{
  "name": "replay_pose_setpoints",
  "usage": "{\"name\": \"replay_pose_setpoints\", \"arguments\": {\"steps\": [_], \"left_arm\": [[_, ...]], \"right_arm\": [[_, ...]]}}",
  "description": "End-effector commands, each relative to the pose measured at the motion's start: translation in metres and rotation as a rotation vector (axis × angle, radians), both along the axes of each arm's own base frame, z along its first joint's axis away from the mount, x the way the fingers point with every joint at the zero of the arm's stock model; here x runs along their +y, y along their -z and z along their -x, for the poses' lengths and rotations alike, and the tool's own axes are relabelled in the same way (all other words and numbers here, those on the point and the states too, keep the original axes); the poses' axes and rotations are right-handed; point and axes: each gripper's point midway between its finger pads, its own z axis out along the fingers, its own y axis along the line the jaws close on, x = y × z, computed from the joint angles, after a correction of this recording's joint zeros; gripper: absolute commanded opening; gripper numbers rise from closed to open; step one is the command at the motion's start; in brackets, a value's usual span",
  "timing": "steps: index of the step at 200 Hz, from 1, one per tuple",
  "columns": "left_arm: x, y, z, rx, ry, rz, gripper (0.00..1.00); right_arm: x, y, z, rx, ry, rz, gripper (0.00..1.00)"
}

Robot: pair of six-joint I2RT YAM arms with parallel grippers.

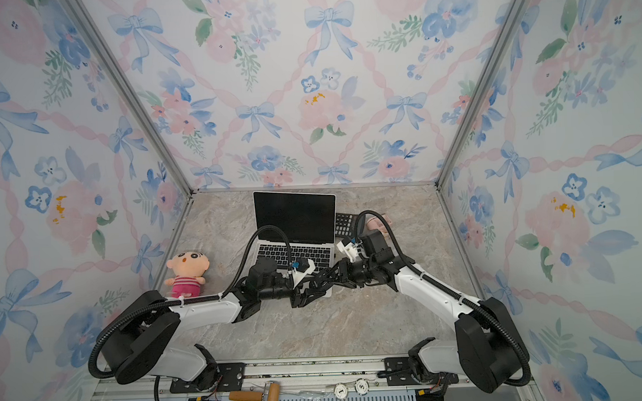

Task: Insert the wireless mouse receiver into the laptop
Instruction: Pick up the mouse from the center of the board, then pick up the lid from the center of the board.

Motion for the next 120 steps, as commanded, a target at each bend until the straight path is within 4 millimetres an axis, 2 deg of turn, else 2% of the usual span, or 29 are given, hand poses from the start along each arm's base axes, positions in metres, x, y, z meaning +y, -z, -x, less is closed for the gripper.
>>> {"name": "replay_pose_setpoints", "arguments": {"steps": [1,23,35,64,90,102,120], "left_arm": [[-0.007,-0.015,-0.003,-0.04,0.016,0.038,0.48],[-0.005,-0.015,-0.003,-0.041,0.008,0.038,0.41],[-0.002,-0.015,-0.003,-0.039,-0.002,0.036,0.39],[0.008,-0.012,-0.004,-0.035,-0.043,0.015,0.37],[0.021,0.0,-0.003,-0.025,-0.082,-0.05,0.35],[0.025,0.005,-0.001,-0.022,-0.09,-0.074,0.34],[0.032,0.009,0.003,-0.019,-0.105,-0.09,0.32]], "right_arm": [[0.009,-0.01,0.003,-0.005,-0.032,-0.027,0.35],[0.003,-0.012,0.0,-0.011,-0.022,-0.004,0.48],[-0.008,-0.011,-0.008,-0.032,0.019,0.045,0.53],[-0.041,-0.018,-0.024,-0.074,0.09,0.113,0.6],[-0.083,-0.016,-0.036,-0.124,0.163,0.28,0.61],[-0.104,-0.007,-0.038,-0.156,0.173,0.436,0.59],[-0.124,0.007,-0.042,-0.189,0.158,0.621,0.56]]}}
